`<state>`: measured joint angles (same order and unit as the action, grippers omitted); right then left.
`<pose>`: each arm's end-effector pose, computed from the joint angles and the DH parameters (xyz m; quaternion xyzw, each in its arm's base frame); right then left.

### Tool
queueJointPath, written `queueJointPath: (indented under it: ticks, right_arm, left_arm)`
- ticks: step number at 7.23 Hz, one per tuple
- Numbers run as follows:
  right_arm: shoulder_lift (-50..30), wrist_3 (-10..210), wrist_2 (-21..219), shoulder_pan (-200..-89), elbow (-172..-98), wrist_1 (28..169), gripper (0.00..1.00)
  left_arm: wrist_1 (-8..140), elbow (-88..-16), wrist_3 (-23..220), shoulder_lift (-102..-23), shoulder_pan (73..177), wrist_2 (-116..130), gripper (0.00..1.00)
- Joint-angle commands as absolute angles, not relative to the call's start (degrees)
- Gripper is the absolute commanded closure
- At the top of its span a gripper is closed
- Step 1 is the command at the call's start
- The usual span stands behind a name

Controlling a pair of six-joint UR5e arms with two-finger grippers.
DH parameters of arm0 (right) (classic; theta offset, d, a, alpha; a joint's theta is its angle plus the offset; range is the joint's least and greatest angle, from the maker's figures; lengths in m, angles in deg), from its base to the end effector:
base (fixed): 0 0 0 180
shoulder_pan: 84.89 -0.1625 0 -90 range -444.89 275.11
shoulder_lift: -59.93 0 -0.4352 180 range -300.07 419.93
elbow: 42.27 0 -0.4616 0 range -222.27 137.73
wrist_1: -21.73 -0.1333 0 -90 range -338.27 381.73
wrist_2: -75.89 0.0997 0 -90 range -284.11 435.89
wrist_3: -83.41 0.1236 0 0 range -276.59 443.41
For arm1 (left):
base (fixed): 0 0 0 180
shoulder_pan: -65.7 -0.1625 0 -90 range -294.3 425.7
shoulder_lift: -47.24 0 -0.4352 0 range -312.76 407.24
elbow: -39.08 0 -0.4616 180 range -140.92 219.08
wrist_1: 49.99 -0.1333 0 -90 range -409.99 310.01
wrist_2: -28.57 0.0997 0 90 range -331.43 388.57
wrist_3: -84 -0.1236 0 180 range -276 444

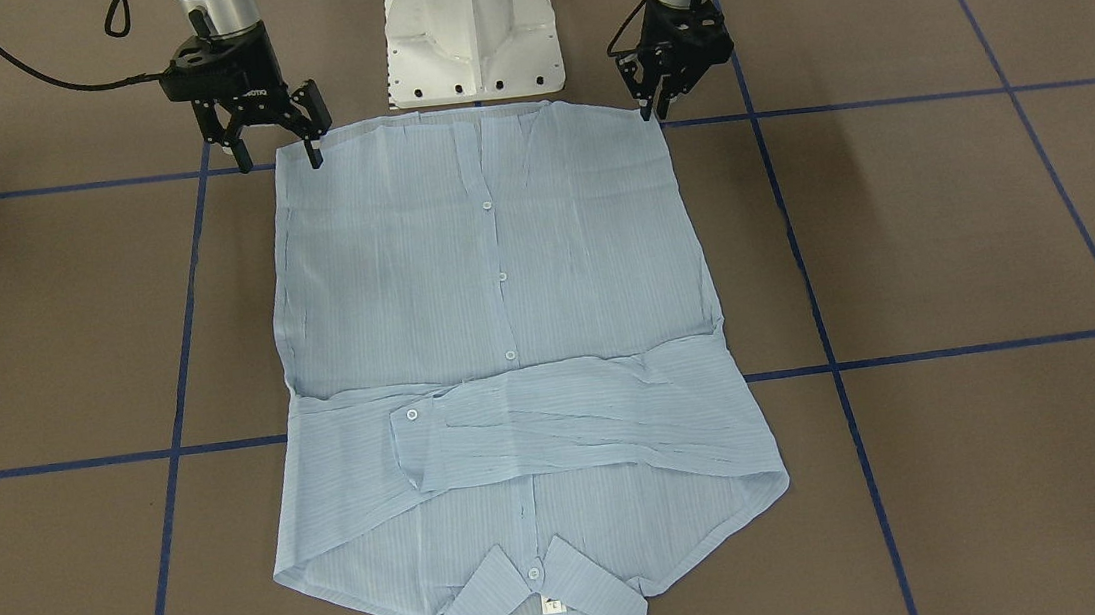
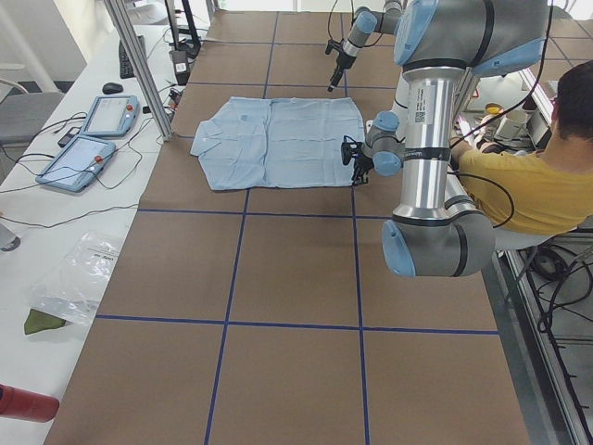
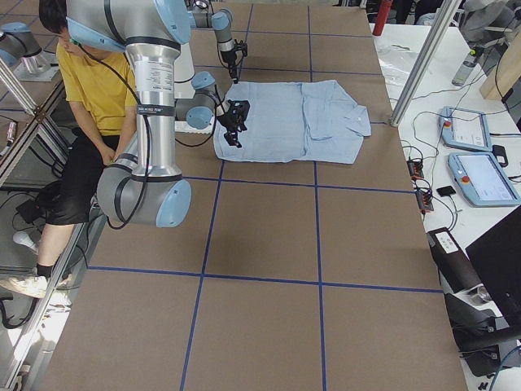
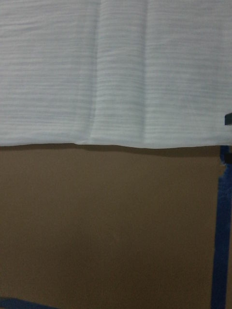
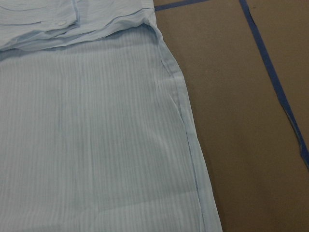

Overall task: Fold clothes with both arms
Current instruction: 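Lower both grippers onto the hem corners and pinch them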

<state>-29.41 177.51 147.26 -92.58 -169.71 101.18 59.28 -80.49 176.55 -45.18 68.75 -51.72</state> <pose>-0.4942 -0.2411 0.3154 0.1602 -0.4017 0.1587 0.8876 0.5583 -0.1841 0.3512 0.0782 0.4307 -0.0805 0.8955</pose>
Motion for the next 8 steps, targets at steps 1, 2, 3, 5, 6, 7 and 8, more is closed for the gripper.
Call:
queueJointPath:
  ticks: [1,2,3,5,6,7,8]
  right_arm:
    - [-29.5,177.5,147.3,-92.5,-169.6,101.2,0.00]
    - [-29.5,177.5,147.3,-92.5,-169.6,101.2,0.00]
    - [-29.5,177.6,147.3,-92.4,-169.6,101.2,0.00]
    - [-29.5,177.6,147.3,-92.2,-169.6,101.1,0.00]
    - [-29.5,177.6,147.3,-91.9,-169.7,100.9,0.00]
    - [-29.5,177.6,146.7,-91.4,-169.7,100.9,0.00]
    - [-29.5,177.6,144.3,-89.7,-169.7,100.9,0.00]
  left_arm:
    - [59.3,-79.2,176.6,-46.5,68.7,-51.8,0.68]
    - [59.3,-79.2,176.6,-46.4,68.7,-51.7,0.70]
    - [59.3,-79.2,176.6,-46.4,68.8,-51.7,0.86]
    - [59.4,-80.0,176.4,-46.5,68.8,-51.6,1.00]
    - [59.7,-80.3,176.0,-46.6,68.9,-51.2,1.00]
    - [59.8,-80.7,175.9,-47.3,69.6,-50.9,1.00]
    - [59.9,-81.1,175.9,-47.9,69.7,-49.4,1.00]
